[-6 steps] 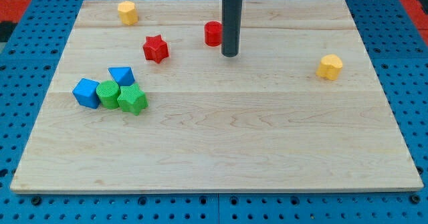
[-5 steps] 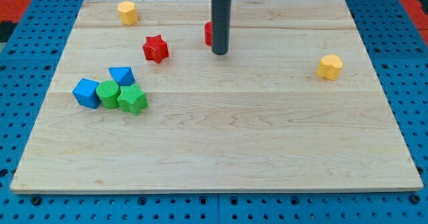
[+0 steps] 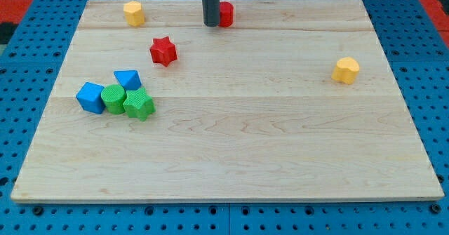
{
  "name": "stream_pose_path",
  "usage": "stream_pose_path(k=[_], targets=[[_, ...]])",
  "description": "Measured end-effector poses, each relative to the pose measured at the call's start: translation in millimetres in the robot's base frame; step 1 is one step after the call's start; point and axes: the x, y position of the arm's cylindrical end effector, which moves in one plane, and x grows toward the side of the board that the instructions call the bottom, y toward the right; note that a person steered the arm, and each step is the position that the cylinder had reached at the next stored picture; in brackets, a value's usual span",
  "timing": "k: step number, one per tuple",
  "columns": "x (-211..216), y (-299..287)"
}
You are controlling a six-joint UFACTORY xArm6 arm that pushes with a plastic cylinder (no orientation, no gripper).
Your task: Slide the red circle to the top center of the board
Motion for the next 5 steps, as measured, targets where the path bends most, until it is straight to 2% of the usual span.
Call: stream_pose_path(k=[2,5], targets=[[5,3],[-11,39]])
